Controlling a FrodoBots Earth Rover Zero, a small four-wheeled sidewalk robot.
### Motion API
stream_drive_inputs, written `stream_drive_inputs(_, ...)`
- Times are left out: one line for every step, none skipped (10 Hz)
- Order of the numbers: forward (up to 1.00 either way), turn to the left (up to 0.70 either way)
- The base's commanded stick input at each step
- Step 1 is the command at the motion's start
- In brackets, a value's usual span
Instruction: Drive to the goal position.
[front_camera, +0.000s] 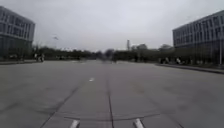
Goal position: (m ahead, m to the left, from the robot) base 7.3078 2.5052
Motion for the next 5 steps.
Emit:
stream_drive_inputs(1.00,-0.05)
stream_drive_inputs(1.00,-0.05)
stream_drive_inputs(1.00,-0.05)
stream_drive_inputs(1.00,-0.05)
stream_drive_inputs(1.00,-0.05)
